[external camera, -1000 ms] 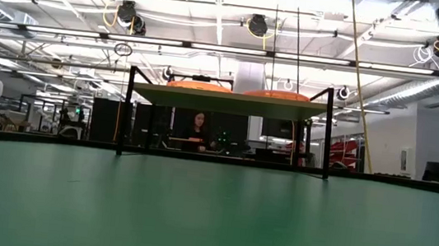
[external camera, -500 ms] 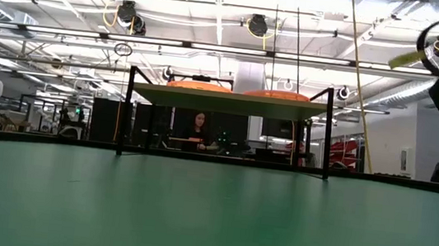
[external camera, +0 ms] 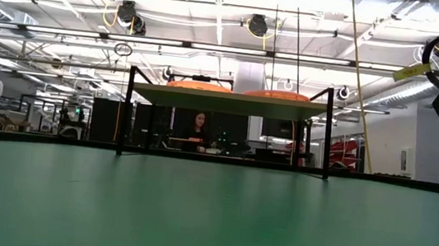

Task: Place and stack plates onto a shelf
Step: Stack the pink plate on top of the orange plate on the shelf

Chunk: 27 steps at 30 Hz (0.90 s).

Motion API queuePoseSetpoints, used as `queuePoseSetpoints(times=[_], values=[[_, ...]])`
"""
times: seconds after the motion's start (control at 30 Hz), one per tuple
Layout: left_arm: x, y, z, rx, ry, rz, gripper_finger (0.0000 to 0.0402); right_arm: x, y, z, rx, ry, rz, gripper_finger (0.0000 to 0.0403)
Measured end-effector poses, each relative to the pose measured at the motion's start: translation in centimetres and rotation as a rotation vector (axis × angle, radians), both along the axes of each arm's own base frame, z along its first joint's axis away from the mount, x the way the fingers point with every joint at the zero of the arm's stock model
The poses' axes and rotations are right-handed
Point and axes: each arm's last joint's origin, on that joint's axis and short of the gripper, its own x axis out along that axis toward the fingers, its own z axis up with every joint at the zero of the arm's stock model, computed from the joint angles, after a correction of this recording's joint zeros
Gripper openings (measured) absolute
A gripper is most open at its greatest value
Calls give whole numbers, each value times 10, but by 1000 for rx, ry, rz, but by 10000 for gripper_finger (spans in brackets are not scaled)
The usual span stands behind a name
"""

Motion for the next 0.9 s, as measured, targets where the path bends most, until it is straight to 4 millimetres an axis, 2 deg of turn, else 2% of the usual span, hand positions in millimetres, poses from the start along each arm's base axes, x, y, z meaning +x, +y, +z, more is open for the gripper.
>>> queuePoseSetpoints(times=[0.17,0.27,0.47,0.73,0.9], values=[[0,0,0,0,0,1,79,-1,-1,1,-6,-20,23,9],[0,0,0,1,0,2,79,3,0,7,8,-108,38,5],[3,5,0,-2,-1,25,79,27,-13,32,-3,-458,-44,1],[7,13,0,-3,-2,64,79,58,-62,70,-217,-866,-242,0],[9,17,0,1,-1,82,79,73,-112,96,-455,-1036,-523,0]])
